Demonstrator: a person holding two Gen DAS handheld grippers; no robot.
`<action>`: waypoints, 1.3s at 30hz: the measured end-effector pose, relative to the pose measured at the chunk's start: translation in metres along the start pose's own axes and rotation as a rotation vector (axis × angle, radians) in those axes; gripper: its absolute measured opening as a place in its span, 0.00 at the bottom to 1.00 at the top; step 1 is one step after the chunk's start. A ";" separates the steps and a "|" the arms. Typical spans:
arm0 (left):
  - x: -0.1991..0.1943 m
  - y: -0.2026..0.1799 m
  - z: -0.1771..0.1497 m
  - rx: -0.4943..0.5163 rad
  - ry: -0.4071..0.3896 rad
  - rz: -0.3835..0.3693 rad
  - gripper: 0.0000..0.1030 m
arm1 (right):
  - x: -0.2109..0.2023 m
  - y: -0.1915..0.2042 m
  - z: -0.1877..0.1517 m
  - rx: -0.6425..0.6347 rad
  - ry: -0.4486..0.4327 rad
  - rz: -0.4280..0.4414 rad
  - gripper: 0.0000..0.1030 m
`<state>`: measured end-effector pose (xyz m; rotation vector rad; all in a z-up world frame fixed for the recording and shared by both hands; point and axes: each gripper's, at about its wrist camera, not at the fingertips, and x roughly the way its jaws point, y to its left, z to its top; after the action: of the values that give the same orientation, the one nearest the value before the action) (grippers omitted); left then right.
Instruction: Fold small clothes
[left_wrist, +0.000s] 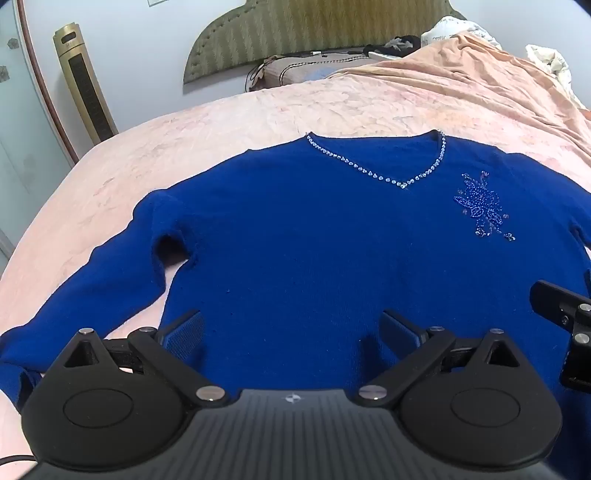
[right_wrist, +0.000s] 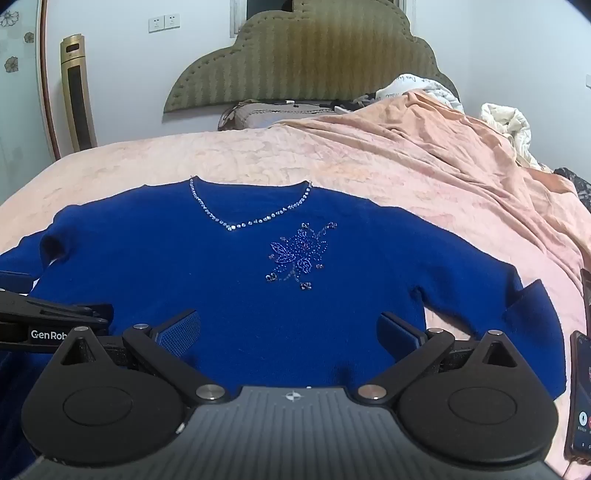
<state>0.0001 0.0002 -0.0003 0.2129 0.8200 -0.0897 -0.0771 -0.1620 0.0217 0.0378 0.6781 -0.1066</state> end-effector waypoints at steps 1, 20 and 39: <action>0.000 0.000 0.000 -0.001 0.001 0.000 0.99 | 0.000 0.000 0.001 0.001 0.000 0.000 1.00; 0.008 -0.009 0.001 0.020 0.008 0.028 0.99 | 0.008 -0.006 -0.005 0.027 0.001 0.020 1.00; 0.011 -0.030 0.005 0.061 0.019 0.046 0.99 | 0.010 -0.020 -0.006 0.065 0.001 0.042 1.00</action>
<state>0.0069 -0.0300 -0.0098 0.2901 0.8310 -0.0696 -0.0756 -0.1822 0.0108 0.1147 0.6745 -0.0888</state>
